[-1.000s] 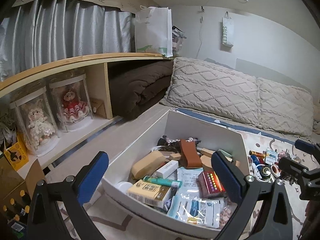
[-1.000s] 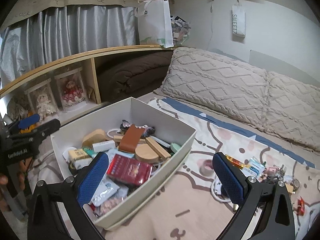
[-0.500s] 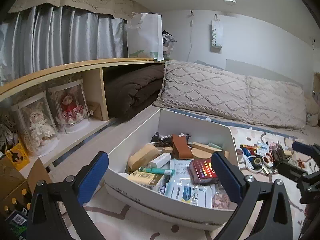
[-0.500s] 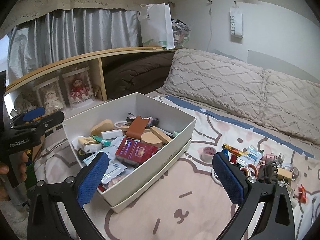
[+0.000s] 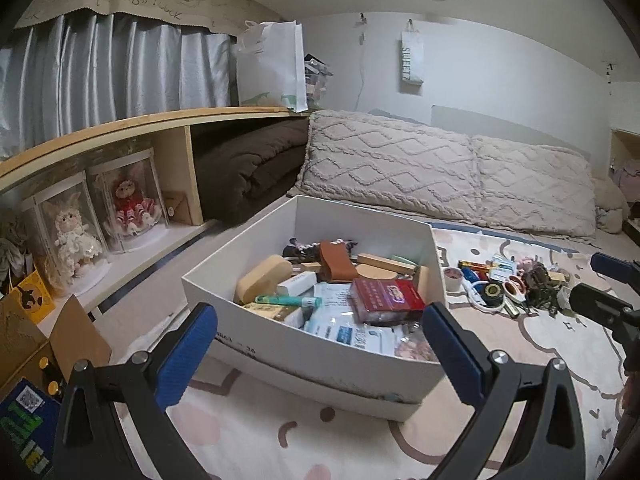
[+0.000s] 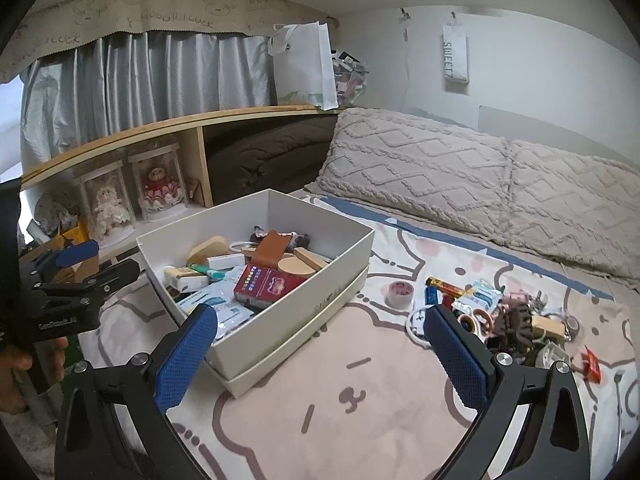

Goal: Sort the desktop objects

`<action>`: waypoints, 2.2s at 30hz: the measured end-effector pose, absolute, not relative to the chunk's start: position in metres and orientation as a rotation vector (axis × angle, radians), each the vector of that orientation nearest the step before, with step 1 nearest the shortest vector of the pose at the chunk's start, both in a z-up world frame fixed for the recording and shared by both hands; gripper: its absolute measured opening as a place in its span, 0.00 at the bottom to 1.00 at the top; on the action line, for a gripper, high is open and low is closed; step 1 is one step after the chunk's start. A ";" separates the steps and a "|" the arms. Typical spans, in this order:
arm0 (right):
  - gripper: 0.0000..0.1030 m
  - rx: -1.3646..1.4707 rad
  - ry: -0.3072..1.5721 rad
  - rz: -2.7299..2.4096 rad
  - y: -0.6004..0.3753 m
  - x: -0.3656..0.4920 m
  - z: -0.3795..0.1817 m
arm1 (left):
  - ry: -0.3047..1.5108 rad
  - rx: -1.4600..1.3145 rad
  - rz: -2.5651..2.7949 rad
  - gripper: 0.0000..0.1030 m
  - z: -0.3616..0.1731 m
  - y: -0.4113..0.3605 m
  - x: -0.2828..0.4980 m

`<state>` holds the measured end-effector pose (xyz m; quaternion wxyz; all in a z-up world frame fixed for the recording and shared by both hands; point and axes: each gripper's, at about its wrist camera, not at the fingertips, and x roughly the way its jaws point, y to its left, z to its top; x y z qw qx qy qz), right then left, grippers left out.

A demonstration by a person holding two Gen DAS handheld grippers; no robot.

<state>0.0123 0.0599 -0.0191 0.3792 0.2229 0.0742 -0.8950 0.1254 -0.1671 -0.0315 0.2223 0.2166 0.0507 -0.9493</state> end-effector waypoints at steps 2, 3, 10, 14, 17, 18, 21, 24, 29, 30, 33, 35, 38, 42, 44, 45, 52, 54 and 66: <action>1.00 0.567 0.193 -2.289 0.065 0.018 -0.020 | 0.134 0.596 -2.637 1.00 -0.030 -0.161 0.129; 1.00 0.564 0.195 -2.290 0.067 0.019 -0.020 | 0.129 0.594 -2.644 1.00 -0.029 -0.158 0.132; 1.00 0.542 0.189 -2.288 0.082 0.034 -0.023 | 0.076 0.585 -2.676 1.00 -0.025 -0.136 0.146; 1.00 0.530 0.178 -2.288 0.089 0.040 -0.025 | 0.054 0.570 -2.695 1.00 -0.026 -0.127 0.151; 1.00 0.515 0.160 -2.289 0.095 0.045 -0.025 | 0.030 0.573 -2.701 1.00 -0.027 -0.120 0.155; 1.00 0.512 0.154 -2.289 0.097 0.045 -0.026 | 0.028 0.564 -2.701 1.00 -0.027 -0.118 0.157; 1.00 0.512 0.149 -2.290 0.102 0.047 -0.027 | 0.022 0.542 -2.707 1.00 -0.025 -0.112 0.163; 1.00 0.517 0.153 -2.295 0.107 0.048 -0.029 | 0.004 0.532 -2.718 1.00 -0.025 -0.104 0.168; 1.00 0.513 0.133 -2.299 0.115 0.052 -0.033 | -0.004 0.551 -2.747 1.00 -0.029 -0.090 0.172; 1.00 0.514 0.130 -2.299 0.117 0.052 -0.034 | -0.012 0.557 -2.749 1.00 -0.030 -0.088 0.173; 1.00 0.514 0.144 -2.301 0.119 0.055 -0.035 | -0.025 0.562 -2.746 1.00 -0.033 -0.083 0.175; 1.00 0.511 0.148 -2.304 0.120 0.056 -0.034 | -0.018 0.555 -2.741 1.00 -0.033 -0.082 0.177; 1.00 0.506 0.139 -2.301 0.123 0.059 -0.033 | 0.012 0.546 -2.753 1.00 -0.031 -0.081 0.181; 1.00 0.500 0.142 -2.305 0.126 0.062 -0.032 | 0.004 0.527 -2.749 1.00 -0.028 -0.080 0.184; 1.00 0.498 0.137 -2.310 0.128 0.063 -0.032 | 0.006 0.523 -2.748 1.00 -0.027 -0.080 0.185; 1.00 0.501 0.131 -2.310 0.129 0.063 -0.033 | 0.006 0.521 -2.747 1.00 -0.026 -0.080 0.185; 1.00 0.509 0.123 -2.309 0.132 0.062 -0.033 | -0.003 0.520 -2.743 1.00 -0.027 -0.076 0.188; 1.00 0.509 0.121 -2.313 0.133 0.062 -0.033 | -0.005 0.518 -2.741 1.00 -0.027 -0.075 0.188; 1.00 0.523 0.114 -2.311 0.138 0.058 -0.036 | 0.005 0.503 -2.748 1.00 -0.025 -0.075 0.191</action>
